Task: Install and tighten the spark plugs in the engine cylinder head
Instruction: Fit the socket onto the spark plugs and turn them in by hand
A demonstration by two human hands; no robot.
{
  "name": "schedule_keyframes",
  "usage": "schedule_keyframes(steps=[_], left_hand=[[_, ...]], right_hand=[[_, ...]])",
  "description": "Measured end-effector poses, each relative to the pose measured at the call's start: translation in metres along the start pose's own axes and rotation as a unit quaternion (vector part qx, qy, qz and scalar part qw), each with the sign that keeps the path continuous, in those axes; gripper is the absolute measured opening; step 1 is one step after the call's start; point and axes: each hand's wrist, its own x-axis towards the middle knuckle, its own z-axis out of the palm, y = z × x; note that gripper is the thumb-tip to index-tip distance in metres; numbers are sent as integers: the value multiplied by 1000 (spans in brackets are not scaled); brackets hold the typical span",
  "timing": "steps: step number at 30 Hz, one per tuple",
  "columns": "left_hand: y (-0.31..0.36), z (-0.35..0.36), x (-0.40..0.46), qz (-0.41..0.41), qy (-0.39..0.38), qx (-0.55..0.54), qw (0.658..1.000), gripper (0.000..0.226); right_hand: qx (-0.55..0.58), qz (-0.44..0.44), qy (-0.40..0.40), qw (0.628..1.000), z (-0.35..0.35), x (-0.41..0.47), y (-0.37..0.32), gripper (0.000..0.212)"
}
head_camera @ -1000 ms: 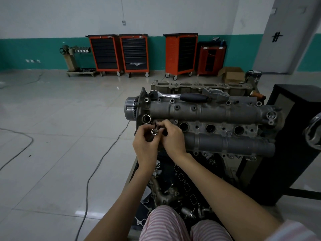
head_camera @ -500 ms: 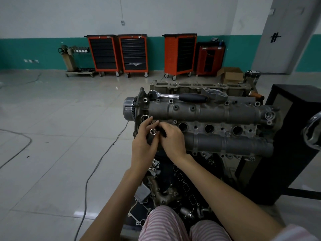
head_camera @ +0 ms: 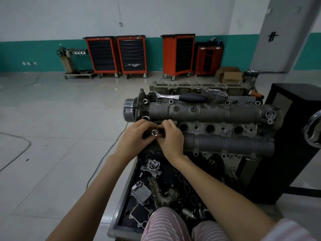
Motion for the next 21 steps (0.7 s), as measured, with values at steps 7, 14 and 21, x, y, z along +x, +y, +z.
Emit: schedule_keyframes(steps=[7,14,21], left_hand=[[4,17,-8,-39,89,-24,995,17],[2,14,-9,1,61,5,998,23],[2,18,-11,-31,62,6,998,24]], right_hand=[[31,21,1,999,7,-4,0,21],[62,-10,-20,998,7,-5,1,43],[78,-29,-29,996,5,-10,7,39]])
